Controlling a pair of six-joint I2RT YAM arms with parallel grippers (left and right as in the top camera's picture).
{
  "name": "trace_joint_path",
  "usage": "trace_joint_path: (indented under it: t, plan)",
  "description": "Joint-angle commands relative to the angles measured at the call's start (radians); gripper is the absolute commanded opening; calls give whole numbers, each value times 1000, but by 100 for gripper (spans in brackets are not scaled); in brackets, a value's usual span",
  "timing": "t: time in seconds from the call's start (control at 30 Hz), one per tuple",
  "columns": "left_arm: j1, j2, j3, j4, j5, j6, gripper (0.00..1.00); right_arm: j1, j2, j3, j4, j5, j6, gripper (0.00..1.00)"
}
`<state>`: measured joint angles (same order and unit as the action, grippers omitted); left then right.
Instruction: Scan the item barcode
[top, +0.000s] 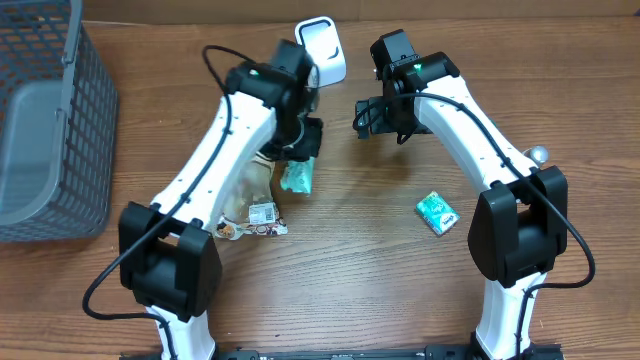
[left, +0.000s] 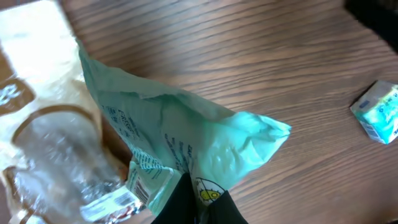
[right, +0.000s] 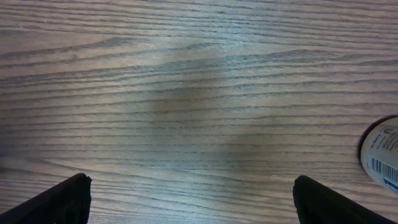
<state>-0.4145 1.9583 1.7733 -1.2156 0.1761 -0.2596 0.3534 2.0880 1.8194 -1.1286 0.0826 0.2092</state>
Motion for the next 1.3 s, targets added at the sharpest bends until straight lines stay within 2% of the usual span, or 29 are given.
trace_joint_path:
  t: [0.0,0.13,0.27,0.6,0.67,0.73,0.77,0.87,1.03,1.13,1.27]
  plan:
    - [-73,3,-48,42,-101,-11,4,-2,-12,14,2,1,4,100]
    - [-124,3,-138,89,-171,-52,4,-2,-12,14,2,1,4,100]
    - [-142,3,-236,160,-173,-59,4,-2,-12,14,2,1,4,100]
    - [-142,3,-254,163,-172,-63,6,-2,-12,14,2,1,4,100]
    - [-142,4,-254,161,-169,-63,19,-2,-12,14,2,1,4,100]
    - [-142,3,-254,163,-140,-63,47,-2,-12,14,2,1,4,100]
    - [-141,3,-252,162,-121,-62,52,-2,-12,14,2,1,4,100]
    - [-134,3,-232,153,-70,-55,54,-2,-12,14,2,1,4,100]
    - [-105,-19,-126,87,-76,-51,61,-2,-12,14,2,1,4,100]
    - [-55,-50,-56,52,-75,-51,63,-2,-12,14,2,1,4,100]
    - [14,-65,-47,56,-82,-51,64,-2,-12,14,2,1,4,100]
